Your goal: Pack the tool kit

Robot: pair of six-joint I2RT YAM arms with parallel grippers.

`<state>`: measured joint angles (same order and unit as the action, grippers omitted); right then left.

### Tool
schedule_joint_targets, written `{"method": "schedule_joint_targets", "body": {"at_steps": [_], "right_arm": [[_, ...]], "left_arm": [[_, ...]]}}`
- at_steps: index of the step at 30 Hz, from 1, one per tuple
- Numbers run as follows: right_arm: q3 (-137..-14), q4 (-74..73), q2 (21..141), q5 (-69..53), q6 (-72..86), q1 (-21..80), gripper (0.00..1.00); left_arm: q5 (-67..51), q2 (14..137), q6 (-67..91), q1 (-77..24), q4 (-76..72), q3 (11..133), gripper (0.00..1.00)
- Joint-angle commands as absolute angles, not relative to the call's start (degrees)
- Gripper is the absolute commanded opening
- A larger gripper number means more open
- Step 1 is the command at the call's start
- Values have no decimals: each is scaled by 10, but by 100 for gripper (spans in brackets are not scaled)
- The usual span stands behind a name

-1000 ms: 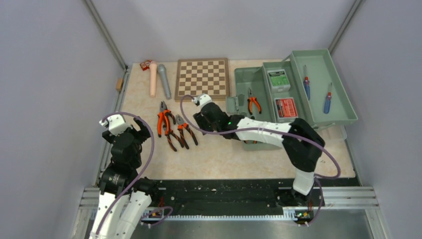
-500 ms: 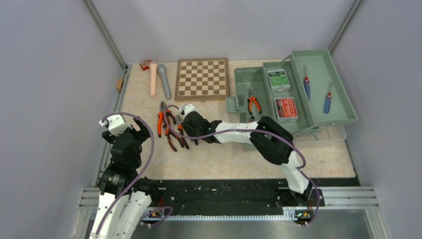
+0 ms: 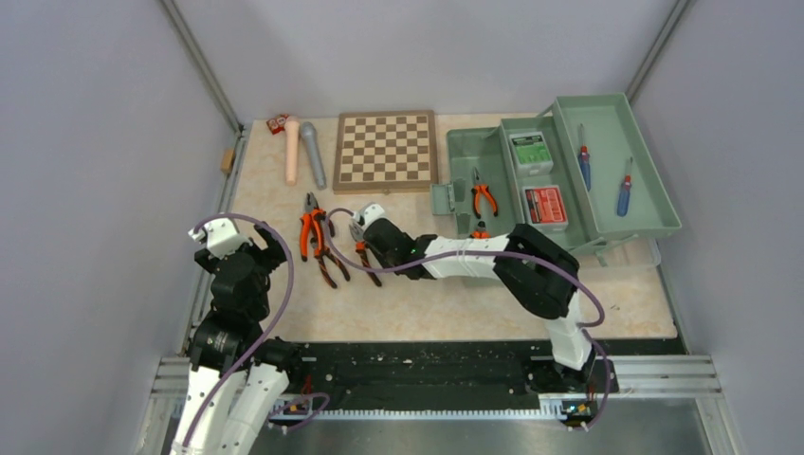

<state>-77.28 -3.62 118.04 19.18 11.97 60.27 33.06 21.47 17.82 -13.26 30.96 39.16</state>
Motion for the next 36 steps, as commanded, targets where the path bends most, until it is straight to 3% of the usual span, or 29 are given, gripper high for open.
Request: {"method": "schedule_joint_targets", "body": {"at_steps": [1, 11, 21, 36], "right_arm": [[-732, -33, 1062, 221, 105, 606, 0], [-674, -58, 891, 313, 53, 587, 0], [-630, -96, 779, 388, 27, 479, 0], [-575, -123, 805, 424, 66, 371, 0]], "left_arm": [[332, 209, 173, -130, 286, 388, 92], [333, 211, 172, -130, 286, 388, 92], [333, 212, 173, -130, 287, 388, 92], [334, 216, 172, -130, 287, 388, 92]]}}
